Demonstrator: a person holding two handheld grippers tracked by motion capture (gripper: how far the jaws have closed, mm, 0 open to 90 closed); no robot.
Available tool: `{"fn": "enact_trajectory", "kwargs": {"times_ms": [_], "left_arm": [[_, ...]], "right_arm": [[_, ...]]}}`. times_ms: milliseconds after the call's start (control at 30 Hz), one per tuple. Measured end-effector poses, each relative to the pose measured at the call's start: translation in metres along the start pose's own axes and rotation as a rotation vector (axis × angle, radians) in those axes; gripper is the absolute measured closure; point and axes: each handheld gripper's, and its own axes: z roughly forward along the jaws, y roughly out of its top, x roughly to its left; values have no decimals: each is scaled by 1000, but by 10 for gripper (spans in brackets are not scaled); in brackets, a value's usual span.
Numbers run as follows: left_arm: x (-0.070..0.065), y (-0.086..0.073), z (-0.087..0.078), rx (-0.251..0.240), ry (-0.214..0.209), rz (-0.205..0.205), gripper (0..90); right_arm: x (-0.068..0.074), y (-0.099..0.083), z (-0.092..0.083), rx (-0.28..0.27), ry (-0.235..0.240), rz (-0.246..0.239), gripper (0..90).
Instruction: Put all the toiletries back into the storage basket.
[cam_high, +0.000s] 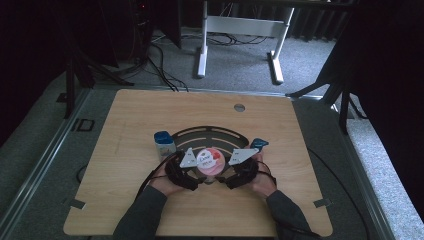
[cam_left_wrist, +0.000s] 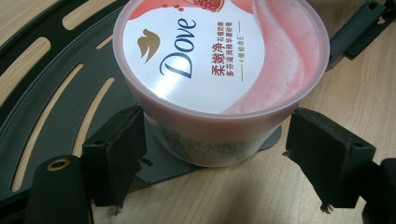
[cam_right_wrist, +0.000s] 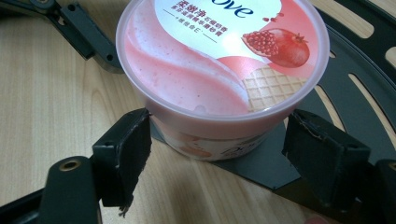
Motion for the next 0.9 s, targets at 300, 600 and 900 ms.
{"fn": "enact_trajectory", "kwargs": {"times_ms": [300,600,900], "left_arm": [[3,1,3,-1,7,-17,206],[6,2,6,-6,25,-41,207],[8,4,9,1,35,-68,208]], "right_arm": [[0,3,2,12,-27,30,234],[-1,6,3,29,-62,40,250],[-2,9,4,38,-80,57,263]]}}
